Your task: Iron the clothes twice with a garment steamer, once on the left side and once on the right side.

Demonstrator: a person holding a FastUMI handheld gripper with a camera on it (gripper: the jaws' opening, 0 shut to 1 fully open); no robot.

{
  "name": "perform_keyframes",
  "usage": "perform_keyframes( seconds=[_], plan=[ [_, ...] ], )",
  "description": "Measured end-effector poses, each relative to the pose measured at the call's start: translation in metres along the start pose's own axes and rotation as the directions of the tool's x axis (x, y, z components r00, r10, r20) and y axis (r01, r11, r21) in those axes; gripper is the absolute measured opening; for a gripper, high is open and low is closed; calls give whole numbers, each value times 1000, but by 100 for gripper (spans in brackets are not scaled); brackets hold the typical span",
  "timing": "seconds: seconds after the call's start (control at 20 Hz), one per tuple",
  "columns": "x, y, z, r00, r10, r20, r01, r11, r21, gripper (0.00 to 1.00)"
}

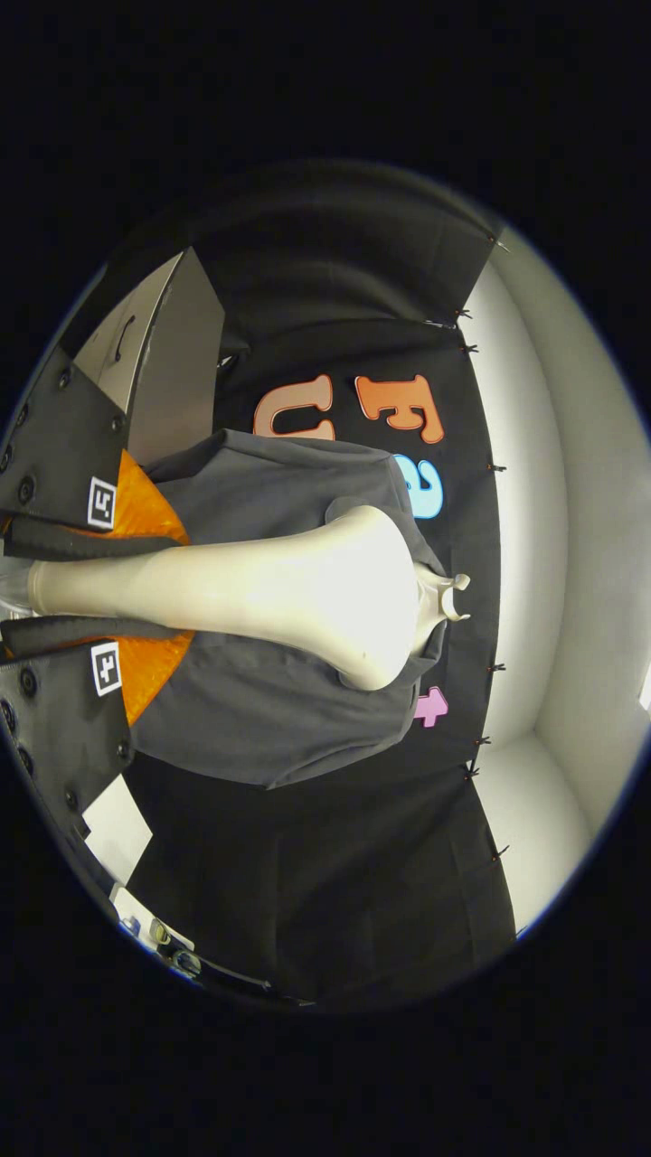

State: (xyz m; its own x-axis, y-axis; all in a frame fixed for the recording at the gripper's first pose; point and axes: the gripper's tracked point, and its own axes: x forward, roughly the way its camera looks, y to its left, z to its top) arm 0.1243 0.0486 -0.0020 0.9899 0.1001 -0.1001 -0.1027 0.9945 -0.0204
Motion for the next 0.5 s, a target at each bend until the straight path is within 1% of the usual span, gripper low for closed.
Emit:
perform_keyframes(
  seconds=[0.5],
  plan=[
    [6, 0, -5, 1000, -11, -11, 11, 1000, 5, 32]
  ],
)
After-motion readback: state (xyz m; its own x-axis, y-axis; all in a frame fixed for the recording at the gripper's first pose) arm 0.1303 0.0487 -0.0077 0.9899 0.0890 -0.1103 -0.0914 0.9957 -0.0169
